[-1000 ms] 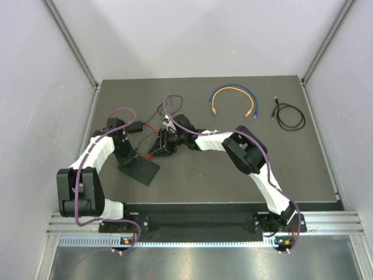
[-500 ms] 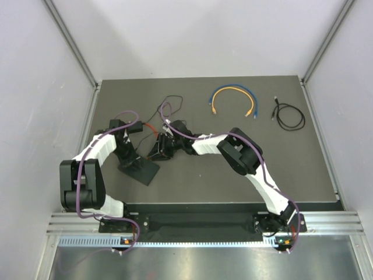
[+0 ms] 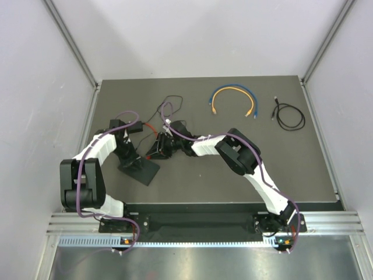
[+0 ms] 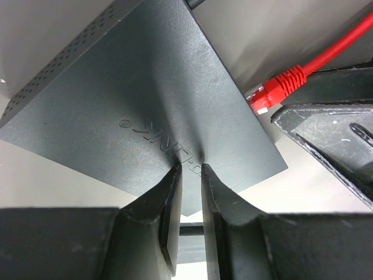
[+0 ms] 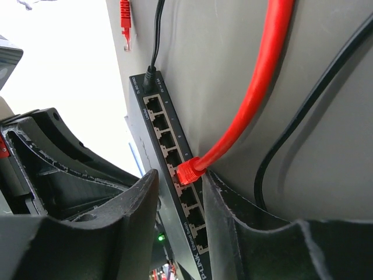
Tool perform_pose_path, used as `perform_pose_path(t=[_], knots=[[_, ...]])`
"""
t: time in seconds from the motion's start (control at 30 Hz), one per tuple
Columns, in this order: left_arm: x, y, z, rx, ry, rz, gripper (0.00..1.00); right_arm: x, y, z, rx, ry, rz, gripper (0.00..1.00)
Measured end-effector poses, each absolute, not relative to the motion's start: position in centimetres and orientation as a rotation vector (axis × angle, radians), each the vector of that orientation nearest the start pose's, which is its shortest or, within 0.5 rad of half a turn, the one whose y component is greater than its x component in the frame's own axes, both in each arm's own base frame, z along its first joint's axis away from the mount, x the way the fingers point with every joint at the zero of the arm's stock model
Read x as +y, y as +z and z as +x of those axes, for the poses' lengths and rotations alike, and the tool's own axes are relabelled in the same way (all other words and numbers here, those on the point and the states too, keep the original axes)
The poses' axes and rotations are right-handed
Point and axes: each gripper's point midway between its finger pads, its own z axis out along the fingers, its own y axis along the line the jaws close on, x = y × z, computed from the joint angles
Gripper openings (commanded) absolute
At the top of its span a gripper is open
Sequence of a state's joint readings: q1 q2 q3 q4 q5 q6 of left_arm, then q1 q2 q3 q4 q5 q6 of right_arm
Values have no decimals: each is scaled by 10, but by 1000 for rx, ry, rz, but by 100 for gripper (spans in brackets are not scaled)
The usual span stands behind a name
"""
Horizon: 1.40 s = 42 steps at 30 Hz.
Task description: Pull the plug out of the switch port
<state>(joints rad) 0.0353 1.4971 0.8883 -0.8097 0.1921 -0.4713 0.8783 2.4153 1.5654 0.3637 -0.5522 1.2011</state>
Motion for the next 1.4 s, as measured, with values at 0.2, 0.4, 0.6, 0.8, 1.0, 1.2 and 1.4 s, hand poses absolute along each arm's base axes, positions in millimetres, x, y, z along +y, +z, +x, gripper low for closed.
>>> perform_pose_path(t=[0.2, 0.4, 0.6, 0.8, 1.0, 1.2, 1.4], knots=[[-44, 40, 238, 2928, -337, -734, 25, 540, 35, 283, 2545, 1662, -18, 33], [-44, 40, 237, 2931, -337, -735, 25, 541, 33, 283, 2547, 1662, -11, 32], [-45, 40, 238, 2937, -351, -736, 25, 541, 33, 283, 2543, 1658, -25, 33], [-46, 40, 238, 2938, -356, -736, 25, 542, 31, 281, 2536, 1646, -48, 26], [-46, 40, 237, 2939, -356, -737, 25, 541, 27, 282, 2544, 1620, -38, 17], [-46, 39, 237, 2944, -355, -739, 25, 541, 26, 282, 2552, 1607, -33, 0], [-46, 38, 238, 2974, -347, -757, 26, 542, 28, 282, 2548, 1619, -16, 0]])
